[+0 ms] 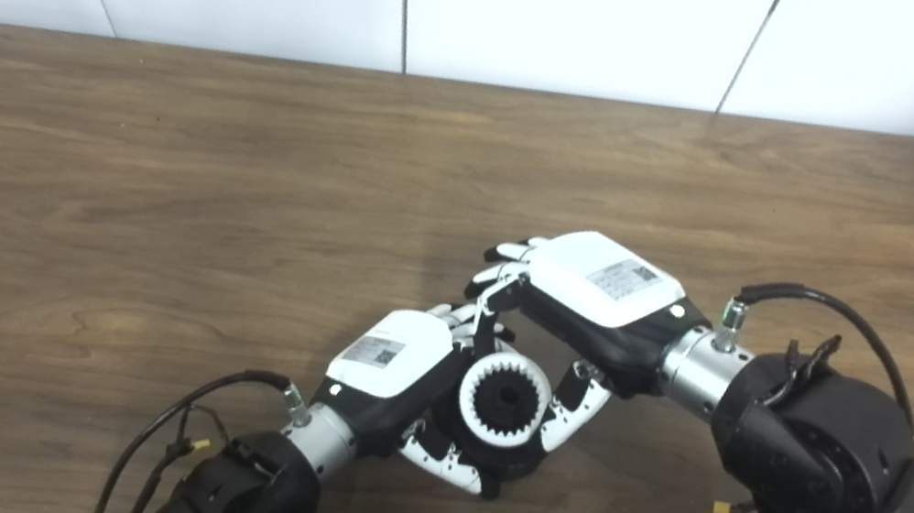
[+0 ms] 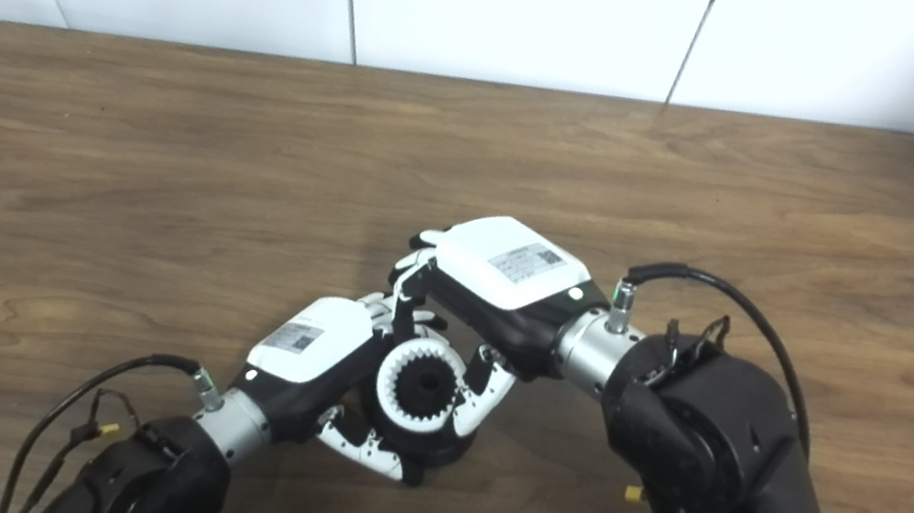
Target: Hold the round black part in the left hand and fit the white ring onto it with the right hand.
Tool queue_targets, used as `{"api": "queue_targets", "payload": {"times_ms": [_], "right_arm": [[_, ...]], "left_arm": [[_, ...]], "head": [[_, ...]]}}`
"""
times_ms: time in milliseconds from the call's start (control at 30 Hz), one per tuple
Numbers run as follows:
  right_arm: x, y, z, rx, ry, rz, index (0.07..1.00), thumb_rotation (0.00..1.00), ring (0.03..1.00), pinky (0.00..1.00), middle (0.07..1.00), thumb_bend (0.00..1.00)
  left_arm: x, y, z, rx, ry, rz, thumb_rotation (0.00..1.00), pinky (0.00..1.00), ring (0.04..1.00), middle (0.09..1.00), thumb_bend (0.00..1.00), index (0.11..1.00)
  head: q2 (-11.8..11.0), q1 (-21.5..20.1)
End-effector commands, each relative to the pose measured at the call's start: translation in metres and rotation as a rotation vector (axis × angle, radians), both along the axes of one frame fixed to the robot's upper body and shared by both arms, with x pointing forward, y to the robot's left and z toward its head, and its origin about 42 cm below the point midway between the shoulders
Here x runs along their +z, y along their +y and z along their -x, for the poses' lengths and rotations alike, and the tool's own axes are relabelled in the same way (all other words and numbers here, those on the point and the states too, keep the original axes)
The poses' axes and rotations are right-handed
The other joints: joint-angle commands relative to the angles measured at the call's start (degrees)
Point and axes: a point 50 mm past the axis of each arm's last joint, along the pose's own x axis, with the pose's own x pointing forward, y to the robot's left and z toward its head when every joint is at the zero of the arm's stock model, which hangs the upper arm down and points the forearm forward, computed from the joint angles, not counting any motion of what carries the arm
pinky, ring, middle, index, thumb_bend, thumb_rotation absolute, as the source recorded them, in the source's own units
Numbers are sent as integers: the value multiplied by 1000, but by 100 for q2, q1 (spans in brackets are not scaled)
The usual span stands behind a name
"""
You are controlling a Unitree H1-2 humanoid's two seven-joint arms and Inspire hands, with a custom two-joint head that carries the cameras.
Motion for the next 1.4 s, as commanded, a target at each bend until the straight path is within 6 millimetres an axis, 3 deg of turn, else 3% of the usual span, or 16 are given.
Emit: {"api": "queue_targets", "payload": {"times_ms": [0, 1033, 1367], "right_arm": [[9, -2, -4, 5, -60, -11, 481, 135, 929, 940, 819, 525], [1, -1, -2, -3, -34, -9, 482, 136, 925, 943, 815, 525], [0, -2, -1, -8, -25, -14, 489, 143, 929, 904, 832, 525]], "left_arm": [[-16, 5, 5, -4, 78, -67, 72, 974, 972, 891, 524, 491], [-13, 7, 3, -5, 74, -68, 75, 982, 967, 889, 523, 491], [-13, 7, 4, -3, 70, -65, 74, 966, 959, 885, 523, 491]], "head": [[6, -4], [62, -31], [79, -15]]}}
